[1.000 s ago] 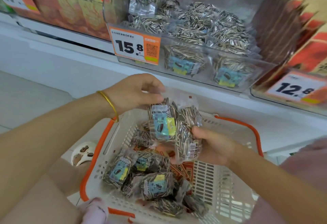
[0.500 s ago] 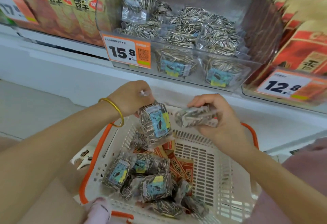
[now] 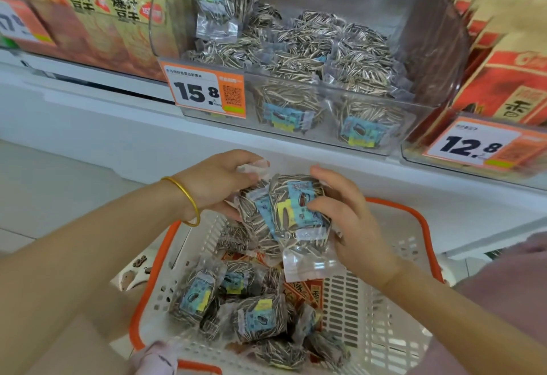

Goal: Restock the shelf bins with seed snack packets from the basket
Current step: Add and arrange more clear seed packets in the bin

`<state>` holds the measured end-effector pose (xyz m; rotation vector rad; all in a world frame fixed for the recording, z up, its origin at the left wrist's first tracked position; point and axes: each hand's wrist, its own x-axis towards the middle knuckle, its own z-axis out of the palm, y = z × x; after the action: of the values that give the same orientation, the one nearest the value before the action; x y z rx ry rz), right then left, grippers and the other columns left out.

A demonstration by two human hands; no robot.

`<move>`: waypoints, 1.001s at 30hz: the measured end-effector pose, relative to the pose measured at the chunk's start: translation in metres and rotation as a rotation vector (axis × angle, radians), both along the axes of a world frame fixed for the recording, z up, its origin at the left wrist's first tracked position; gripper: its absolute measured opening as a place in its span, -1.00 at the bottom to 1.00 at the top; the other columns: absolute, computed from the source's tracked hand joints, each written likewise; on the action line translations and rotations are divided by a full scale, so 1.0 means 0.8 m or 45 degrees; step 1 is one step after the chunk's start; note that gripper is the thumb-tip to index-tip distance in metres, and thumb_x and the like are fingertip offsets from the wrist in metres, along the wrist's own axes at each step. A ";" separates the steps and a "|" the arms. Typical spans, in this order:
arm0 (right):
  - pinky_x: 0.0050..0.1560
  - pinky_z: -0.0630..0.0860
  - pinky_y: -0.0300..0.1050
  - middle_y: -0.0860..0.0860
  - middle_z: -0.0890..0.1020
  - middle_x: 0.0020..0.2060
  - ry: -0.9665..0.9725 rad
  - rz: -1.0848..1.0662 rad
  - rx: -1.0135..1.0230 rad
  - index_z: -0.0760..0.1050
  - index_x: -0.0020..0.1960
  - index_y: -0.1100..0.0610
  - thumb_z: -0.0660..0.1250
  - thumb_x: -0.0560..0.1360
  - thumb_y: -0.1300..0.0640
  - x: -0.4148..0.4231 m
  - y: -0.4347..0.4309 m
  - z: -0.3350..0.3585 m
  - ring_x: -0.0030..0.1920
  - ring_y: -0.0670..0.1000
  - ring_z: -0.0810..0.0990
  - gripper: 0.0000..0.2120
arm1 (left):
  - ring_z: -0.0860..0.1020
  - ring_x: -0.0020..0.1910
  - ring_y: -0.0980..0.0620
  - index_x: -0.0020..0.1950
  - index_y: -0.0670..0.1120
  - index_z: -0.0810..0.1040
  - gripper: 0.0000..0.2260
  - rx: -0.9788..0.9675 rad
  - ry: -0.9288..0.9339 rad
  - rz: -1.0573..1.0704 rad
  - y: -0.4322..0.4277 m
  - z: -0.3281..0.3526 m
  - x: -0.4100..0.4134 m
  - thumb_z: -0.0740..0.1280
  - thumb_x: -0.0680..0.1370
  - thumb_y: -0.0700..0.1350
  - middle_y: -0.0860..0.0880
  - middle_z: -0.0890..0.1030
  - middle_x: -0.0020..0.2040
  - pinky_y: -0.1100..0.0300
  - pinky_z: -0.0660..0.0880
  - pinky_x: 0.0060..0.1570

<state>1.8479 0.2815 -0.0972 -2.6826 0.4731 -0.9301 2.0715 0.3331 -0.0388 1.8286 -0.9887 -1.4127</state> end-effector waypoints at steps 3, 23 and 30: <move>0.38 0.33 -0.02 0.15 0.26 0.38 -0.021 -0.004 0.109 0.38 0.17 0.13 0.15 0.40 0.50 0.004 0.004 0.007 0.41 0.15 0.28 -0.57 | 0.54 0.07 -0.15 0.03 0.19 0.48 -0.82 -0.035 -0.019 -0.020 0.004 0.002 -0.005 0.21 0.60 -0.12 -0.08 0.41 0.28 0.05 0.63 -0.27; -0.18 0.61 -0.11 0.12 0.61 0.04 -0.062 -0.312 1.880 0.45 0.06 0.13 0.54 0.23 0.26 -0.003 -0.006 0.012 -0.08 0.05 0.68 -0.54 | 0.51 0.15 -0.12 0.01 0.10 0.48 -0.63 -0.094 -0.051 0.091 0.006 0.002 -0.005 0.12 0.55 -0.38 -0.11 0.39 0.28 -0.08 0.58 0.00; 0.05 0.58 0.08 0.18 0.61 0.14 -0.199 -0.212 2.144 0.33 0.26 0.20 0.59 0.19 0.18 0.000 0.008 0.009 0.05 0.13 0.65 -0.27 | 0.48 -0.10 -0.11 -0.06 -0.01 0.49 -0.65 -0.175 0.155 0.099 0.014 0.010 -0.008 0.16 0.51 -0.46 -0.11 0.45 0.07 0.13 0.52 -0.17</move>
<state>1.8477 0.2876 -0.0899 -1.0405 0.8807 -0.3559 2.0651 0.3440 -0.0308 1.6439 -0.9198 -1.3583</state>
